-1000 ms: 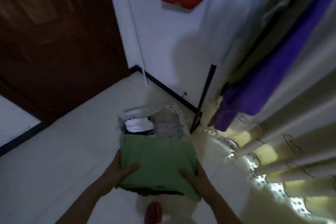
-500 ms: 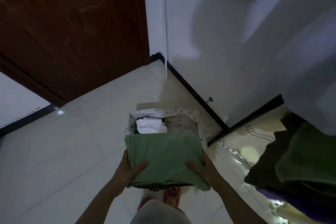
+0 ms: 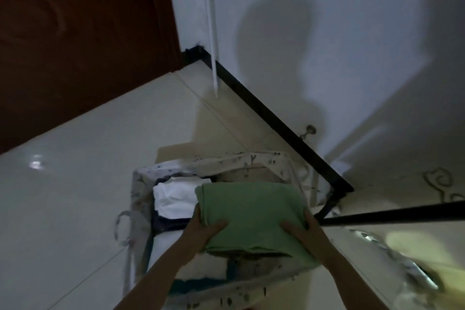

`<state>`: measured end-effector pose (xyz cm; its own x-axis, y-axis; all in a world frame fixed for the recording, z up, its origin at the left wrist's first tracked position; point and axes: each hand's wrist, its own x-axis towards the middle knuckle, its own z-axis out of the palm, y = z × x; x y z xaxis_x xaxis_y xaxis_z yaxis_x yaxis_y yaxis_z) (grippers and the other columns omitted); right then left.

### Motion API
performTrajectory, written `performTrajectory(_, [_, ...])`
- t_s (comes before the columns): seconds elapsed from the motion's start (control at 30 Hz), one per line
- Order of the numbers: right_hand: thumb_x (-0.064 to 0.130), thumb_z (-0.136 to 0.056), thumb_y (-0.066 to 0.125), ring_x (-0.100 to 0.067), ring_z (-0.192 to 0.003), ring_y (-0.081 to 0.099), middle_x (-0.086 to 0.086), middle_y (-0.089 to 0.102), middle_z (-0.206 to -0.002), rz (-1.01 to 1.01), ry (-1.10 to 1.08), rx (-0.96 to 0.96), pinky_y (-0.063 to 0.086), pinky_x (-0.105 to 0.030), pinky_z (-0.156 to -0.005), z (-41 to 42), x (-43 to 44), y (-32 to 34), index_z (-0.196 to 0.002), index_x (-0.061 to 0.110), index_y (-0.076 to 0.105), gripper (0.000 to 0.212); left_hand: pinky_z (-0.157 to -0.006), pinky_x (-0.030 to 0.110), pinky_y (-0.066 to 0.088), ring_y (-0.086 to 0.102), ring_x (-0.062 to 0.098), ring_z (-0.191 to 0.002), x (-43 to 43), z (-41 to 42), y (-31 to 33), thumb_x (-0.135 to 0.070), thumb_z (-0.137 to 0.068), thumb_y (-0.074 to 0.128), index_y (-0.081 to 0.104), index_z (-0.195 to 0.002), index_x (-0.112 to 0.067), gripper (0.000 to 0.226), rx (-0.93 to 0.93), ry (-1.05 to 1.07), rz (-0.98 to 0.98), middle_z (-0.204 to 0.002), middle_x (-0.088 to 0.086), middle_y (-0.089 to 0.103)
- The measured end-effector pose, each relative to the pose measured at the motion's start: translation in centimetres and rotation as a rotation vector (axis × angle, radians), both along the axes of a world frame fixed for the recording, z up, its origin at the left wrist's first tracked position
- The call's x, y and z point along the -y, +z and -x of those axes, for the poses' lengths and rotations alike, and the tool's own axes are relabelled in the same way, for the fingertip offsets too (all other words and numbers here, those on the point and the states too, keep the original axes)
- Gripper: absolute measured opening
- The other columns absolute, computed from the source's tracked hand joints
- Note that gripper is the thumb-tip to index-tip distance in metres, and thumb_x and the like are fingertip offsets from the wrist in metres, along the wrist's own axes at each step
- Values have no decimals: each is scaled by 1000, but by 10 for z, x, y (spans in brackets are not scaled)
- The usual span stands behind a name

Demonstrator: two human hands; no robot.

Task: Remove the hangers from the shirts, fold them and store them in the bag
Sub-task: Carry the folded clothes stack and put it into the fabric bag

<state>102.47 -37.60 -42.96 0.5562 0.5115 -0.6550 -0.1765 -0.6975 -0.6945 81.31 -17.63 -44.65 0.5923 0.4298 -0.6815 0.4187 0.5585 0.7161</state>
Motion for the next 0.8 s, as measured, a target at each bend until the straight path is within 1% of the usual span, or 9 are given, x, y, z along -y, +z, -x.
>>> performTrajectory(0.1, [53,-62,75,-27,-126,48,-5,37,-150,-6,-46,73,47,-44,-101,-52,-11,-68,-150,29,17,108,-76,22,57,59,8,-105,-15,-56,-76,-67,-39,84,22,-142,-39,123,77,-58,-39,-125,-12,52])
performTrajectory(0.2, [58,-65,73,-28,-131,43,-1,32,-152,26,-22,180,42,-39,-103,-89,-25,-135,-150,32,13,107,-73,14,54,57,2,-100,-27,-96,-148,-55,-53,84,24,-145,-28,113,80,-101,-127,-126,-11,52])
performTrajectory(0.27, [56,-72,70,-24,-135,37,3,28,-152,11,120,262,37,-28,-101,-97,-40,-181,-149,34,11,99,-90,24,50,55,15,-112,-32,-107,-194,-39,-65,84,19,-149,-20,108,17,-155,-176,-142,2,45])
performTrajectory(0.33, [48,-81,67,-22,-137,34,2,24,-154,25,338,286,32,-21,-103,-94,-61,-225,-150,28,6,94,-106,33,39,43,24,-129,-35,-113,-231,-39,-64,73,8,-151,-16,111,-33,-244,-224,-150,9,34])
performTrajectory(0.43, [34,-90,62,-22,-133,39,-2,32,-151,-66,309,273,36,-33,-108,-94,-84,-268,-150,22,17,76,-111,37,34,38,26,-134,-41,-116,-266,-35,-72,71,6,-151,-13,105,-78,-244,-281,-151,10,31])
performTrajectory(0.53, [25,-89,64,-12,-126,39,4,38,-141,-91,161,296,34,-23,-102,-103,-81,-268,-147,16,26,70,-107,37,38,42,27,-130,-48,-109,-273,-17,-85,70,16,-149,-10,85,-70,-200,-237,-146,11,37])
performTrajectory(0.6, [19,-91,61,-18,-129,39,-4,38,-143,-20,140,346,30,-15,-97,-97,-68,-255,-146,10,28,64,-106,42,41,47,30,-125,-44,-94,-261,-19,-87,68,29,-144,-4,70,-135,-211,-247,-138,14,46])
performTrajectory(0.7, [8,-93,56,-32,-133,38,-19,35,-148,99,99,330,33,-28,-105,-70,-47,-210,-145,0,25,61,-97,45,46,57,32,-104,-20,-64,-214,-26,-91,61,50,-120,-3,39,-186,-273,-313,-114,16,58])
performTrajectory(0.8, [7,-93,55,-30,-128,46,-12,45,-142,162,18,236,39,-30,-100,-37,-33,-130,-145,7,32,56,-76,26,49,57,24,-86,-3,-25,-137,-4,-92,57,45,-125,-8,35,-221,-140,-286,-107,12,56])
